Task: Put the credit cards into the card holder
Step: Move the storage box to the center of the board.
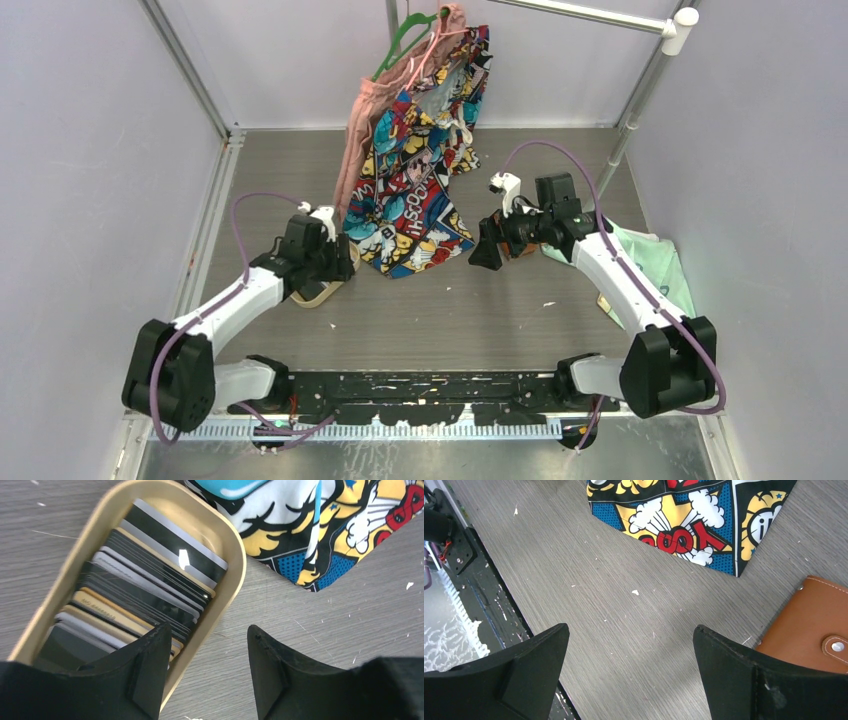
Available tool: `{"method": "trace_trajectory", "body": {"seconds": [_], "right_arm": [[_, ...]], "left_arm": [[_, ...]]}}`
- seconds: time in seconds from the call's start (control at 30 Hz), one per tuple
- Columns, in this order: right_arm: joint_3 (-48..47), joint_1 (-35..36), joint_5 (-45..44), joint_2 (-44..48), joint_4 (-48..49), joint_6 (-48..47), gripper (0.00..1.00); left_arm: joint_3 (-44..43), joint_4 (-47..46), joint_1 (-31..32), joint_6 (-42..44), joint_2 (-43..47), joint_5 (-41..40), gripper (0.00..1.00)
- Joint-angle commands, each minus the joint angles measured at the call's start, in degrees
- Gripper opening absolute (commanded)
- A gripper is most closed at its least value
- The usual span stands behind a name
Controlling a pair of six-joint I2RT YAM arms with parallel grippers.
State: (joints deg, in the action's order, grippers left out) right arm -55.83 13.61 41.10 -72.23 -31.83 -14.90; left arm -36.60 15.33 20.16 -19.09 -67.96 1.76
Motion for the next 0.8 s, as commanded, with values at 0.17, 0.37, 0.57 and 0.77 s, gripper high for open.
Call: {"method": "trace_trajectory", "body": {"seconds": [0.17, 0.37, 0.57, 0.77], "right_arm": [[-2.26, -0.69, 1.39, -0.35, 0.16, -1.12, 1.00], [-2.17, -0.86, 1.45, -0.74, 0.12, -1.32, 0.99], [-2.26, -1.71, 1.51, -0.95, -0.24, -1.50, 0.99], [-2.35, -3.02, 0.90, -0.96, -0.52, -1.76, 0.99]], "left_arm": [[-3.99, -1.64, -0.30, 0.53, -5.30, 12.16, 0.48], [-3.30, 0.13, 1.44, -0.53, -5.36, 14.76, 0.31], [-2.57, 1.27, 6.75, -1.17, -6.02, 16.88, 0.22], [-2.43, 0.58, 14.55, 1.70, -7.10, 16.73, 0.21]]}}
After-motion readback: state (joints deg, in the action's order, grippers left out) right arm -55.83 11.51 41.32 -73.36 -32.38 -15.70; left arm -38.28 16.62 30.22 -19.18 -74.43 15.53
